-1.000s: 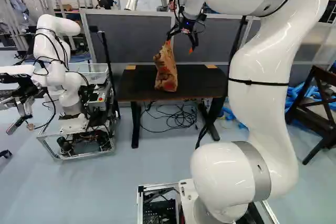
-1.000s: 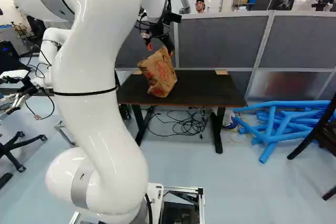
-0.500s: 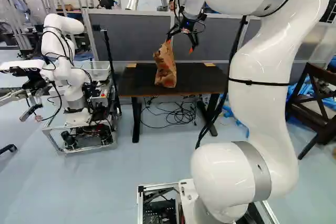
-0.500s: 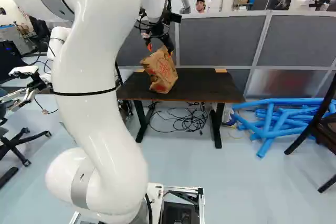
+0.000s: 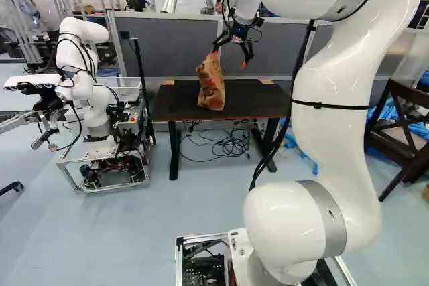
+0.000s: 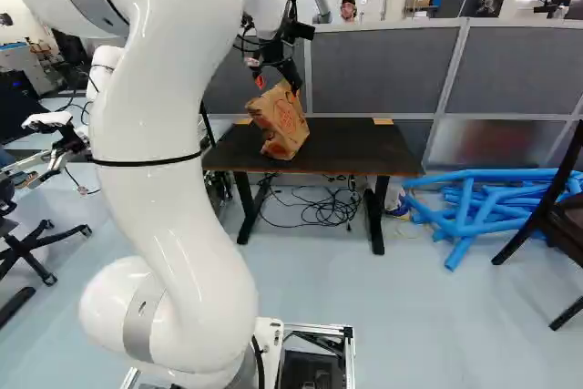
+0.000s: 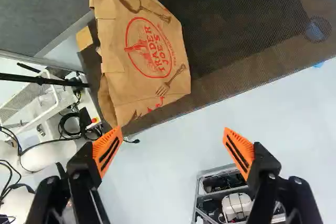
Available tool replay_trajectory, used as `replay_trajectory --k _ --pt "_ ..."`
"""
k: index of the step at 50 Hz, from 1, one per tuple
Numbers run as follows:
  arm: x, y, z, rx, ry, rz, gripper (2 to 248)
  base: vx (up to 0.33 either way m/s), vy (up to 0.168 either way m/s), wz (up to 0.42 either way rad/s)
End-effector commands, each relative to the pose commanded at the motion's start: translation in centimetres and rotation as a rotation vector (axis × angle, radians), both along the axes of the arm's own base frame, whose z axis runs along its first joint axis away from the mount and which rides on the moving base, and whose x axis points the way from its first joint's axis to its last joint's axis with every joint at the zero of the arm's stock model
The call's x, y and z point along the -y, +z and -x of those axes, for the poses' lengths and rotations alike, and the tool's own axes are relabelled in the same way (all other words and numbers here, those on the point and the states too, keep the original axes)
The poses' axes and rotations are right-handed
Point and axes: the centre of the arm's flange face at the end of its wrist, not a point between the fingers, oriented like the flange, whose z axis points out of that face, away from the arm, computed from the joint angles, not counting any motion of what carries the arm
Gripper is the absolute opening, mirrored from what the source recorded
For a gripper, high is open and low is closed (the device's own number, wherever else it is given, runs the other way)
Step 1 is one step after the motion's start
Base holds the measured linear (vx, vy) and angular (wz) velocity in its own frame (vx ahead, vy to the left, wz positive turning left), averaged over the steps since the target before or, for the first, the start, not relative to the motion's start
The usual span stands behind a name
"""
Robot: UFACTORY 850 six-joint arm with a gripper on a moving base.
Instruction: Pick up the bag on the ground and place it on the table
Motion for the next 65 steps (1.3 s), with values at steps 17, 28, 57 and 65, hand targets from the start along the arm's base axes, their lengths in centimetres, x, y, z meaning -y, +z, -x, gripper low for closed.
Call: replay_trajectory --k 17,28,57,65 --pt "0.0 0.0 0.0 0.001 0.0 0.001 247 0.0 0.0 0.0" --pt "0.0 -0.3 0.2 0.008 0.002 0.004 247 0.0 0.0 0.0" --pt "-0.1 -2.0 1.3 0.06 0.013 0.028 247 0.0 0.0 0.0" --pt "-0.1 -2.7 1.8 0.082 0.018 0.039 247 0.0 0.0 0.0"
